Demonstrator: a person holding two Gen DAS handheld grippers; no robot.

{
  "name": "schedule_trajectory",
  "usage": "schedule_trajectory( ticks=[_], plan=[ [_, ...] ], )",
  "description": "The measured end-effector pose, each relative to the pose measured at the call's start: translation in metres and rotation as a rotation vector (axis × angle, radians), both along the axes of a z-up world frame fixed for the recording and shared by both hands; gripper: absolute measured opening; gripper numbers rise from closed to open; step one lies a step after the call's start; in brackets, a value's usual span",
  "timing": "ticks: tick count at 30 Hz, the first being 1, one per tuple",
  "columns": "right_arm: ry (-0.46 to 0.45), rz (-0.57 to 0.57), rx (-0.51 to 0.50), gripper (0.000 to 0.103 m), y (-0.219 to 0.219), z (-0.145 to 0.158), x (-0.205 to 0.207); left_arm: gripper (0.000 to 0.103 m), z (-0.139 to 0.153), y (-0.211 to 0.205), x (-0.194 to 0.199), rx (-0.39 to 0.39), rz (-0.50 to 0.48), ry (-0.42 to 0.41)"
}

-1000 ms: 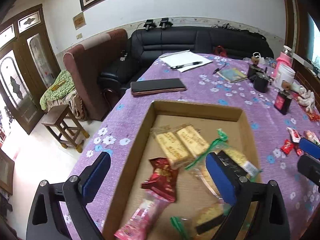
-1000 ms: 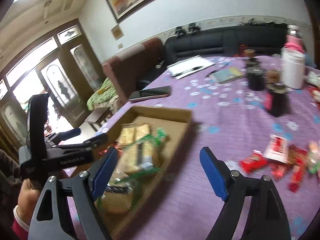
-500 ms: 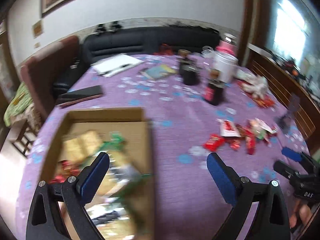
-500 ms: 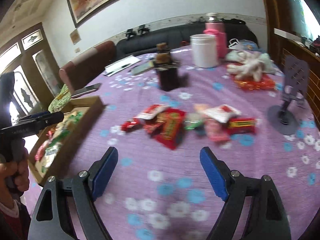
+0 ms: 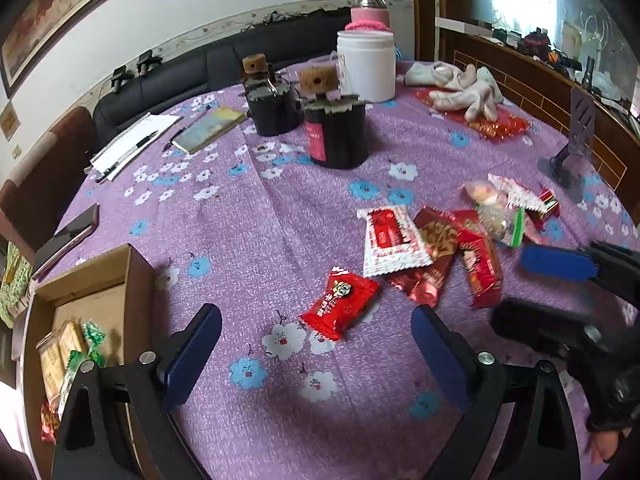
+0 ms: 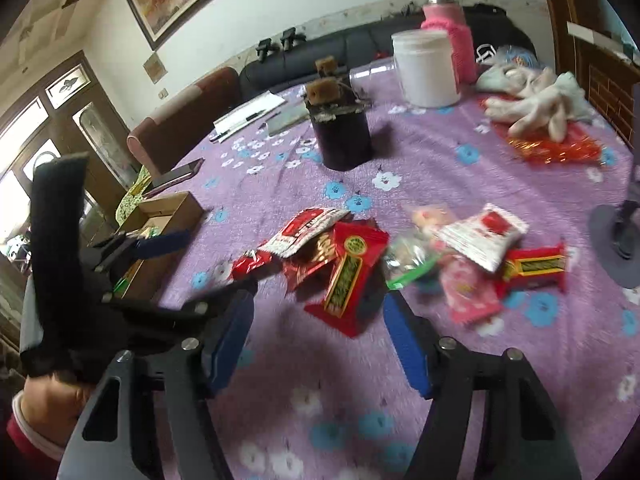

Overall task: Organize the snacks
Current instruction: 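Grasp a red gold-labelled packet with the right gripper while the left grasps a small red candy, then carry both red packets over the box and open both grippers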

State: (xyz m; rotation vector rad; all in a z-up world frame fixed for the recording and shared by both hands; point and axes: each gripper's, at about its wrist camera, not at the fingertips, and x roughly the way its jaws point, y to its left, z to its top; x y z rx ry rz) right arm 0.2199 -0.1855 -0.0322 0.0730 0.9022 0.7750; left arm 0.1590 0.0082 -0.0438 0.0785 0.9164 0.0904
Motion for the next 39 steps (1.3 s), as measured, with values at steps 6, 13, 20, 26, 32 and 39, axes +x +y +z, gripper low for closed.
schedule_trajectory(
  ticks=[6, 13, 20, 26, 32, 39],
  plan=[
    [0.03, -0.013, -0.038, 0.031, 0.011, -0.012, 0.015, 0.095, -0.007, 0.006, 0.003, -0.04, -0.023, 0.006],
    [0.043, -0.036, 0.021, 0.018, -0.009, -0.006, 0.011, 0.067, -0.013, -0.005, 0.015, -0.023, -0.073, 0.021],
    [0.017, -0.073, 0.084, 0.018, -0.037, 0.011, -0.005, 0.024, -0.016, -0.009, 0.016, -0.068, -0.076, 0.026],
    [0.005, -0.1, 0.115, 0.018, -0.051, 0.02, -0.015, 0.02, -0.014, 0.001, 0.007, -0.143, -0.044, 0.02],
    [-0.002, -0.09, 0.122, 0.018, -0.048, 0.025, -0.028, 0.019, 0.008, 0.003, -0.014, -0.145, -0.029, -0.027],
    [-0.027, -0.034, 0.132, 0.018, -0.025, 0.039, -0.052, 0.02, 0.042, 0.02, -0.06, -0.095, 0.043, -0.101]
  ],
)
